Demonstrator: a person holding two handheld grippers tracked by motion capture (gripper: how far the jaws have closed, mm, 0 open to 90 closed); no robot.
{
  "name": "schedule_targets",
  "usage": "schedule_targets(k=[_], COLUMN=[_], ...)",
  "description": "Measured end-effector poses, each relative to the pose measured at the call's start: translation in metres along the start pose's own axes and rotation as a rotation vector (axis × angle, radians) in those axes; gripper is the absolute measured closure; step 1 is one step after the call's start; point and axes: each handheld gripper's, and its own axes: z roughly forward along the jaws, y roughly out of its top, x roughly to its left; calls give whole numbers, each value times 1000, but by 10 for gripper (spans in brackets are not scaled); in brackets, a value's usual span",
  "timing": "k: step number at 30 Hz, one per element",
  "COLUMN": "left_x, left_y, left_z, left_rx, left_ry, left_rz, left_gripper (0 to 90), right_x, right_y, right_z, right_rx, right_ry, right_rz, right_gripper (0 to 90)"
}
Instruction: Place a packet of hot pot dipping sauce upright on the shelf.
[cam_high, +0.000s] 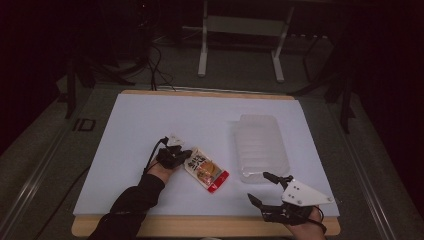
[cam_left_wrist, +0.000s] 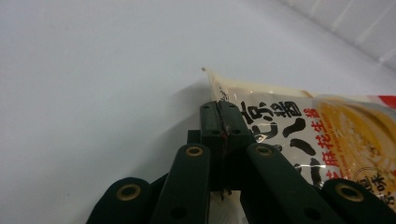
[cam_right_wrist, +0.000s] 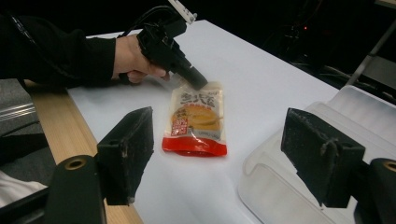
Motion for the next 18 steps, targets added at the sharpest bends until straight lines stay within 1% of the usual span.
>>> schedule_targets(k=[6,7,9,12,15,18], left_x=[-6,-7,-10,-12,-16,-22], left_y=[10,12,16,21,25,31], left_z=[-12,-14,-19,-25,-30,-36], left_rx=[-24,-33,-45,-58,-67,-76], left_ry=[2,0,-6,-21,-31,-43], left_rz=[41,44,47,49,51,70], left_gripper=[900,900,900,900,900,900], right_x=[0,0,0,-1,-2,-3], right_y=[1,1,1,2,2,2], right_z=[0,-1,-1,-3,-5,-4], right_rx=[-2,-2,-4,-20,-22,-17], right_ry=[-3,-4,-4,0,-5,-10], right_rz=[-2,0,5,19,26,26], right_gripper=[253,253,286,290,290,289])
